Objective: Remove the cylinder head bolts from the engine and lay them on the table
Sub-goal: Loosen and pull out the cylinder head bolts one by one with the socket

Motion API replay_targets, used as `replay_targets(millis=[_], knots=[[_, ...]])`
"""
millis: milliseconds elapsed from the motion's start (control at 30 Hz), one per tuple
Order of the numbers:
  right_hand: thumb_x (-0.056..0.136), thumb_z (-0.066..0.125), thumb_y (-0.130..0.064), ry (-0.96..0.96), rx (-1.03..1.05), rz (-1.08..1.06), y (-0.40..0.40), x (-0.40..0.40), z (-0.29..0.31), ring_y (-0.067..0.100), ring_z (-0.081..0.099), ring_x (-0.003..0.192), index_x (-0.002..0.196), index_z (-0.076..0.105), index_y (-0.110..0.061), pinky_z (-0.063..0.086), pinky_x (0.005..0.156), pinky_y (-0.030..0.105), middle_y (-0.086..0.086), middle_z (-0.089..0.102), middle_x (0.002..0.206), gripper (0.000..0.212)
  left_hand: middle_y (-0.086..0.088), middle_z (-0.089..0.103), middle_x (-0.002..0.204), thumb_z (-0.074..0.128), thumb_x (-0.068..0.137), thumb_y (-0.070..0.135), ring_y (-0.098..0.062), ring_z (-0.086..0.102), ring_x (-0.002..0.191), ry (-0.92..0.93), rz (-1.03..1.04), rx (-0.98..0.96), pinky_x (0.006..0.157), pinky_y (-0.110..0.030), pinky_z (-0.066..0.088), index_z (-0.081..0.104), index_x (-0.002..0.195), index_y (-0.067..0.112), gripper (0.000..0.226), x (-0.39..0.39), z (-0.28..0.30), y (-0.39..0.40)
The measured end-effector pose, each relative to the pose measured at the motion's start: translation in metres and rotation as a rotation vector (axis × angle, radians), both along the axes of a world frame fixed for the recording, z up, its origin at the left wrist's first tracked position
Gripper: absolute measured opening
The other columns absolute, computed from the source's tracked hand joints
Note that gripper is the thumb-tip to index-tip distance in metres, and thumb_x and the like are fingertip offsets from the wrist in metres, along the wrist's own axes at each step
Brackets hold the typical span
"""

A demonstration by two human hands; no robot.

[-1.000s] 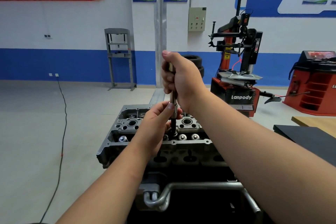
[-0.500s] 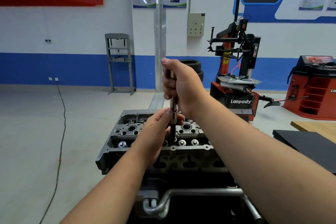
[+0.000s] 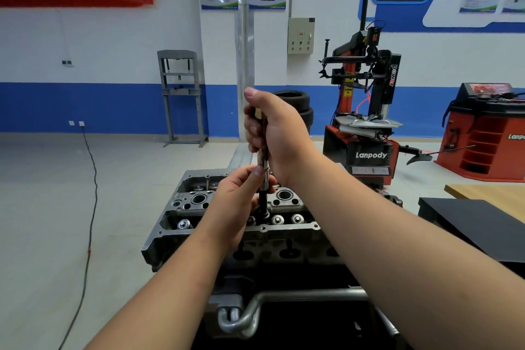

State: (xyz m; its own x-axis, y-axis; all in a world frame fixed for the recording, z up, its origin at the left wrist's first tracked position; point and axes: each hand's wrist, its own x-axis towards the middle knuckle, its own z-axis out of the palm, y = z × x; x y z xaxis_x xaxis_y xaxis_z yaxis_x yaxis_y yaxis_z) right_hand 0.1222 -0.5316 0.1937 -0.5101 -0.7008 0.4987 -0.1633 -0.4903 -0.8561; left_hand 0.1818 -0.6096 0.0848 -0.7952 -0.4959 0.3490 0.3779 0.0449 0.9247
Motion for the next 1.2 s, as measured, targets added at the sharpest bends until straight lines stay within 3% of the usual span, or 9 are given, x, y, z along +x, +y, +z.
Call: replay_targets(millis=[233, 333, 433, 533, 733, 833, 933, 1033, 1200], knots=[[0.099, 0.058, -0.034, -0.062, -0.026, -0.153, 0.004, 0.01, 0.001, 0.013, 0.046, 0.057, 0.088, 0.062, -0.014, 0.039, 0.054, 0.027, -0.001, 0.057, 0.066, 0.023, 0.002, 0.074, 0.092, 0.068, 0.086, 0.054, -0.011, 0.066, 0.086, -0.002, 0.007, 0.002, 0.085, -0.04, 0.047, 0.078, 0.089, 0.034, 0.023, -0.002, 0.0, -0.002], [0.101, 0.054, -0.038, -0.065, -0.024, -0.255, 0.002, 0.015, -0.004, 0.014, 0.048, 0.061, 0.082, 0.061, -0.017, 0.041, 0.058, 0.029, -0.002, 0.055, 0.064, 0.028, 0.002, 0.073, 0.088, 0.074, 0.083, 0.05, -0.013, 0.063, 0.081, 0.004, 0.051, 0.028, 0.08, -0.039, 0.044, 0.075, 0.096, 0.027, 0.027, -0.005, -0.001, -0.003], [0.102, 0.047, -0.038, -0.079, -0.002, -0.106, 0.004, 0.012, -0.002, 0.012, 0.037, 0.053, 0.076, 0.057, -0.017, 0.031, 0.055, 0.03, -0.003, 0.044, 0.058, 0.035, 0.001, 0.073, 0.089, 0.078, 0.08, 0.051, -0.024, 0.059, 0.088, -0.005, 0.053, 0.032, 0.083, -0.043, 0.045, 0.072, 0.098, 0.024, 0.032, -0.004, -0.002, -0.004], [0.1, 0.044, -0.041, -0.121, 0.077, 0.041, 0.007, 0.003, 0.007, 0.012, 0.027, 0.047, 0.063, 0.051, -0.02, 0.024, 0.053, 0.032, -0.005, 0.034, 0.051, 0.043, 0.001, 0.075, 0.095, 0.066, 0.087, 0.054, -0.015, 0.07, 0.092, -0.01, -0.003, 0.044, 0.087, -0.04, 0.049, 0.077, 0.094, 0.029, 0.028, -0.001, -0.002, -0.006], [0.093, 0.055, -0.045, -0.054, 0.12, 0.03, 0.004, 0.002, 0.005, 0.013, 0.028, 0.046, 0.063, 0.051, -0.021, 0.027, 0.052, 0.03, -0.006, 0.035, 0.051, 0.038, 0.005, 0.076, 0.096, 0.057, 0.091, 0.053, -0.011, 0.071, 0.096, -0.034, -0.009, -0.015, 0.093, -0.04, 0.046, 0.08, 0.093, 0.037, 0.028, -0.002, -0.003, -0.007], [0.096, 0.055, -0.046, -0.07, 0.059, -0.186, 0.001, 0.009, 0.001, 0.015, 0.043, 0.052, 0.079, 0.056, -0.014, 0.039, 0.055, 0.031, -0.003, 0.048, 0.056, 0.037, 0.002, 0.075, 0.094, 0.065, 0.088, 0.051, -0.012, 0.069, 0.089, -0.005, 0.006, 0.026, 0.088, -0.039, 0.047, 0.078, 0.093, 0.033, 0.023, -0.003, -0.003, -0.006], [0.1, 0.048, -0.046, -0.021, 0.03, -0.353, -0.006, 0.017, -0.003, 0.019, 0.051, 0.066, 0.082, 0.06, -0.014, 0.046, 0.067, 0.04, 0.0, 0.056, 0.066, 0.039, 0.006, 0.069, 0.076, 0.082, 0.076, 0.046, -0.008, 0.059, 0.067, 0.021, 0.058, 0.045, 0.075, -0.036, 0.044, 0.068, 0.1, 0.019, 0.039, -0.004, -0.003, -0.006], [0.1, 0.043, -0.045, -0.101, 0.039, -0.222, -0.007, 0.016, 0.0, 0.015, 0.039, 0.054, 0.067, 0.058, -0.018, 0.033, 0.058, 0.036, -0.003, 0.047, 0.055, 0.045, 0.008, 0.069, 0.078, 0.082, 0.075, 0.047, -0.014, 0.059, 0.074, 0.032, 0.043, 0.047, 0.076, -0.034, 0.045, 0.067, 0.104, 0.018, 0.043, -0.004, -0.003, -0.007], [0.098, 0.051, -0.046, -0.063, 0.109, 0.047, 0.004, 0.002, 0.007, 0.012, 0.025, 0.046, 0.061, 0.049, -0.021, 0.025, 0.051, 0.029, -0.006, 0.033, 0.049, 0.045, 0.005, 0.076, 0.104, 0.052, 0.094, 0.056, -0.01, 0.071, 0.103, -0.025, -0.027, -0.06, 0.093, -0.039, 0.047, 0.078, 0.099, 0.039, 0.031, -0.001, -0.004, -0.006]])
